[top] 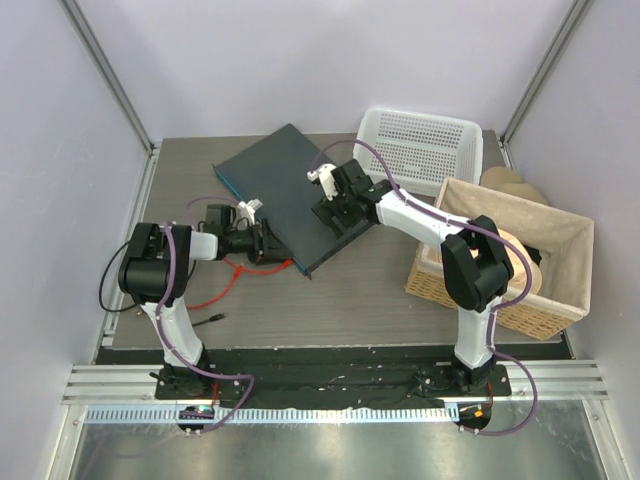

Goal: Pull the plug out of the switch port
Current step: Pull the connector from the switch port.

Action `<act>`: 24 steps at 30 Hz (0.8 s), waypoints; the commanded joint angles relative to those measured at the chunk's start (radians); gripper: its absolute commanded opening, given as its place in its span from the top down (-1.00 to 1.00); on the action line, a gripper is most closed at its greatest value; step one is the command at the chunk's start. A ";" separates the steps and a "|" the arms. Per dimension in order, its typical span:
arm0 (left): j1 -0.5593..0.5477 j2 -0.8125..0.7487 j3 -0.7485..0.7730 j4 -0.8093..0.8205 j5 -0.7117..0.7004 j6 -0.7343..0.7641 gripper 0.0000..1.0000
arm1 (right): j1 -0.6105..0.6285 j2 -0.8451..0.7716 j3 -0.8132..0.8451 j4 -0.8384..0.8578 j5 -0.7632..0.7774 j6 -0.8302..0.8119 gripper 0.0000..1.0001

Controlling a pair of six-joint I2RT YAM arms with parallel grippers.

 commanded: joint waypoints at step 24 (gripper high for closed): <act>-0.017 0.165 -0.087 0.342 0.058 -0.299 -0.23 | 0.015 -0.030 -0.024 0.029 0.020 -0.013 -0.77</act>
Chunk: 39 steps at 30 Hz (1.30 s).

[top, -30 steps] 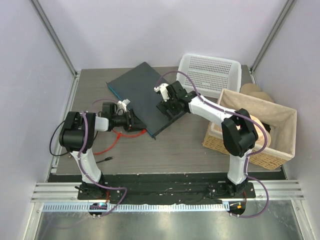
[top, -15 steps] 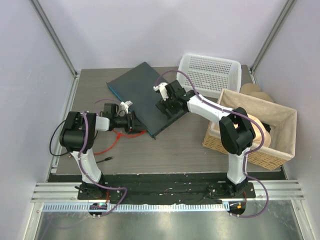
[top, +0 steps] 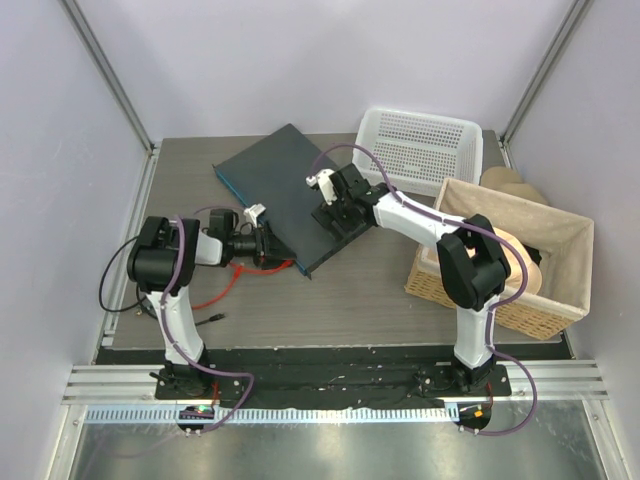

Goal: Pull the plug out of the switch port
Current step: Pull the connector from the switch port.

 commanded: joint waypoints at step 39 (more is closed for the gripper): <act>0.017 0.158 -0.157 0.589 -0.095 -0.359 -0.15 | 0.057 -0.053 -0.046 0.047 0.055 -0.059 -0.77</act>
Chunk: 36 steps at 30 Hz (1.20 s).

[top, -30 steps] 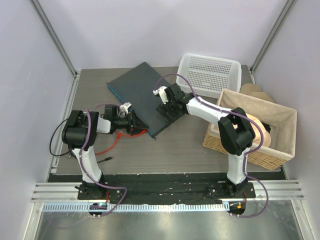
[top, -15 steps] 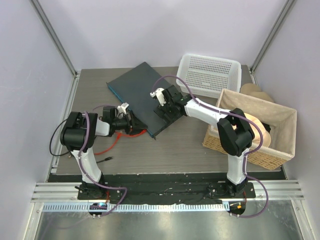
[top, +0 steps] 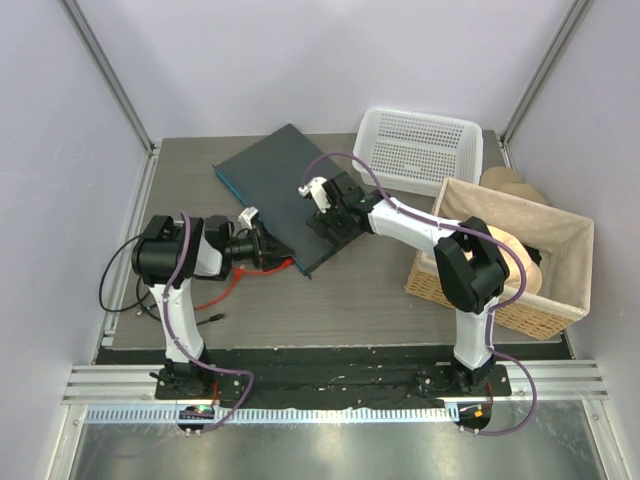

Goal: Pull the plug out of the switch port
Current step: Pull the connector from the switch port.

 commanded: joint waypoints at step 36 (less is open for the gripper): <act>0.029 0.055 -0.070 0.393 -0.056 -0.030 0.05 | 0.010 0.006 -0.015 0.037 -0.001 -0.013 -0.77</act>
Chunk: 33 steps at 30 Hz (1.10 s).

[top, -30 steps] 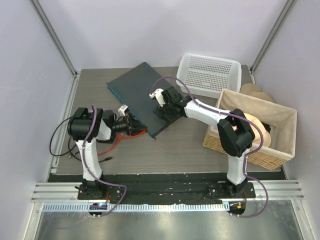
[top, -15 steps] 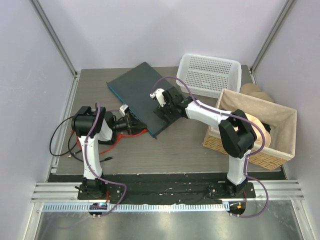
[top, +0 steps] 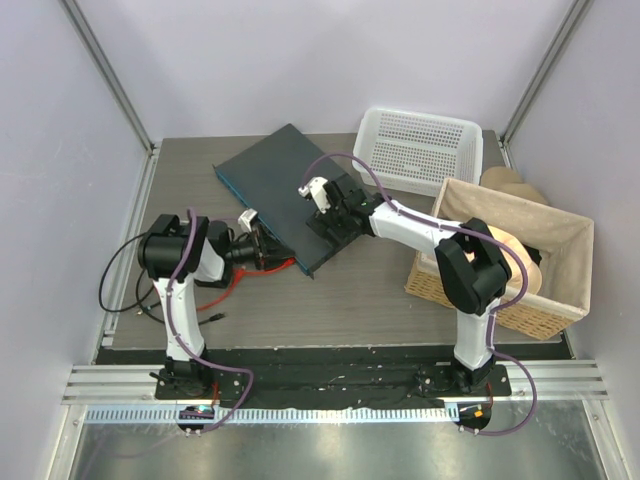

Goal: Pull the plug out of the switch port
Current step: Pull the connector from the switch port.

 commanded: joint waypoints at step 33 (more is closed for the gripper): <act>-0.065 -0.705 0.397 -1.773 -0.420 1.726 -0.22 | -0.003 -0.115 0.005 0.005 -0.033 -0.014 -0.78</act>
